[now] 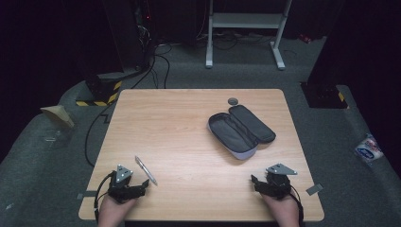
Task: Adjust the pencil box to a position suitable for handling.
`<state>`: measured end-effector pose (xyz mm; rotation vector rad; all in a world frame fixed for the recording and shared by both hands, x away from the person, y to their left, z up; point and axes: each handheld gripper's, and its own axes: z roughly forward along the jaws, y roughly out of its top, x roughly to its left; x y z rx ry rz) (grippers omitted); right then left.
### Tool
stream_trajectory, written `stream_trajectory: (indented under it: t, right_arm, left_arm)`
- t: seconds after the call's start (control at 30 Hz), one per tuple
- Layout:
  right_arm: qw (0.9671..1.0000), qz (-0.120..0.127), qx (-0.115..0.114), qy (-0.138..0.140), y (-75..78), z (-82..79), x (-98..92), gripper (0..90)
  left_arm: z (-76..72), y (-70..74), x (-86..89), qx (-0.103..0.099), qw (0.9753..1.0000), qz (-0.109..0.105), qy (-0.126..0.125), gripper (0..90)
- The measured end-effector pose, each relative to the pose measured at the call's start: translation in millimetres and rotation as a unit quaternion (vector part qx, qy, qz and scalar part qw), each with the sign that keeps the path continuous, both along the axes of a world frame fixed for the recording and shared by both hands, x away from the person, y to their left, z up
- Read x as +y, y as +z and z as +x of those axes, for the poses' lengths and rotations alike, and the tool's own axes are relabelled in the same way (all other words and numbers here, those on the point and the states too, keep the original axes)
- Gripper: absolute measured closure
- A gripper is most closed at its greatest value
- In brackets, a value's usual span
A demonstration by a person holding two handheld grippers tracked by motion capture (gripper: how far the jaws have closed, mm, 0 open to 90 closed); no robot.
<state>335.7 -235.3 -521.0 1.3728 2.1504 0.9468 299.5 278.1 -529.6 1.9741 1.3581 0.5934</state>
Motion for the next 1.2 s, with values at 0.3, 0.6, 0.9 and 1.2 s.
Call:
stream_trajectory:
  t: [0.3, 0.6, 0.9, 1.2]
  right_arm:
    - [0.9997, 0.005, -0.023, 0.008, 6.6, -4.1, 5.6, 29.4]
    - [0.9983, 0.026, -0.048, 0.023, 18.7, -12.6, 17.9, 31.9]
    - [0.9967, 0.035, -0.056, 0.048, 27.6, -7.3, 32.8, 30.7]
    - [0.9957, 0.045, -0.071, 0.039, 40.8, 2.4, 40.5, 30.6]
  left_arm:
    - [0.7, 0.0, 0.5, 0.000, 1.0000, 0.001, -0.001, 13.8]
    - [0.7, -0.2, 0.4, 0.000, 1.0000, -0.001, 0.001, 13.9]
    - [0.0, -0.2, 1.1, -0.002, 1.0000, -0.001, 0.002, 14.4]
    - [-0.8, -0.1, 1.9, -0.002, 1.0000, -0.001, -0.001, 15.0]
